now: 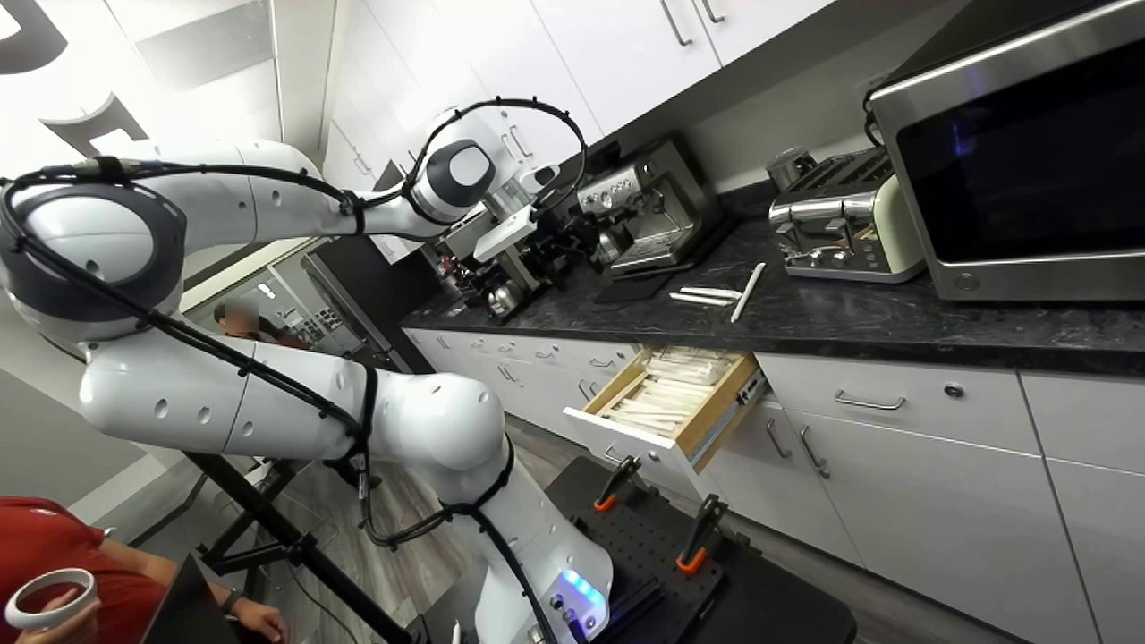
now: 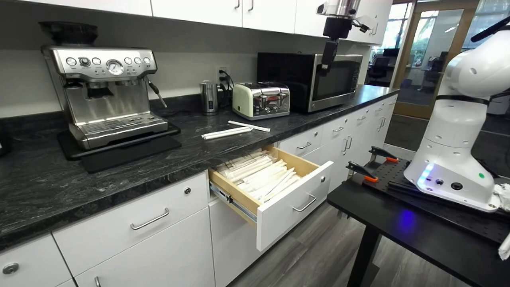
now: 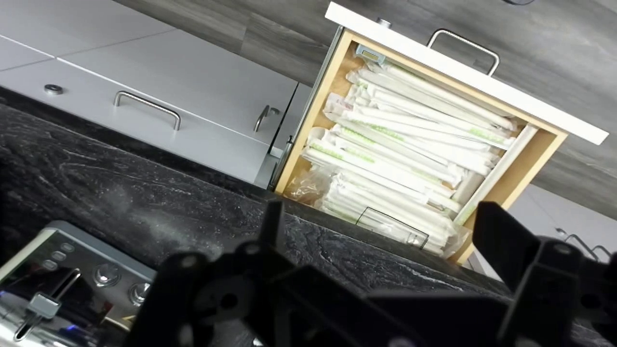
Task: Close the drawer
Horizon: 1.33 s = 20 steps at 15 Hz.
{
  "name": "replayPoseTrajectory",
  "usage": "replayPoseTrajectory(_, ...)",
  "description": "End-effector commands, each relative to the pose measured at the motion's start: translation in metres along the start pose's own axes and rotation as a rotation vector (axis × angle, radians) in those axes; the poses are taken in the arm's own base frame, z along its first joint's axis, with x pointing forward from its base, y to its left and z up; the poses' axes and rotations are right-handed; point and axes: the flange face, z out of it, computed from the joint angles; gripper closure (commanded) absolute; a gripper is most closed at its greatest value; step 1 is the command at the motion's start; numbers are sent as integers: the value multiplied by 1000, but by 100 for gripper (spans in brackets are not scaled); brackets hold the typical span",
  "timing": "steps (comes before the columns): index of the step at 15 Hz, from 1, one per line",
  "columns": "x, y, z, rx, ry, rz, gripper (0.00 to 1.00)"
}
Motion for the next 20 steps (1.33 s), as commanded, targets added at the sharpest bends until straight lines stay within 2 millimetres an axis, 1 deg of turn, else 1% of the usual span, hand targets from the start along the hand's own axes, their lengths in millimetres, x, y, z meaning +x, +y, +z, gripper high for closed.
replayPoseTrajectory(1, 0, 0, -1, 0, 0, 0, 0)
replayPoseTrajectory(2, 0, 0, -1, 0, 1, 0, 0)
replayPoseTrajectory(3, 7, -8, -1, -23, -12, -31, 0)
replayPoseTrajectory(5, 24, -41, -1, -26, -34, -166, 0)
replayPoseTrajectory(9, 45, -116, 11, -4, -49, -380, 0)
replayPoseTrajectory(11, 51, -149, 24, 14, -54, -491, 0)
replayPoseTrajectory(13, 54, -177, 48, 27, -51, -603, 0)
replayPoseTrajectory(14, 52, -188, 62, 34, -49, -660, 0)
replayPoseTrajectory(15, 53, -193, 69, 26, -55, -718, 0)
replayPoseTrajectory(16, 44, -183, 54, 21, -51, -627, 0)
replayPoseTrajectory(18, 45, -192, 72, 28, -69, -682, 0)
replayPoseTrajectory(20, 48, -193, 76, 33, -76, -692, 0)
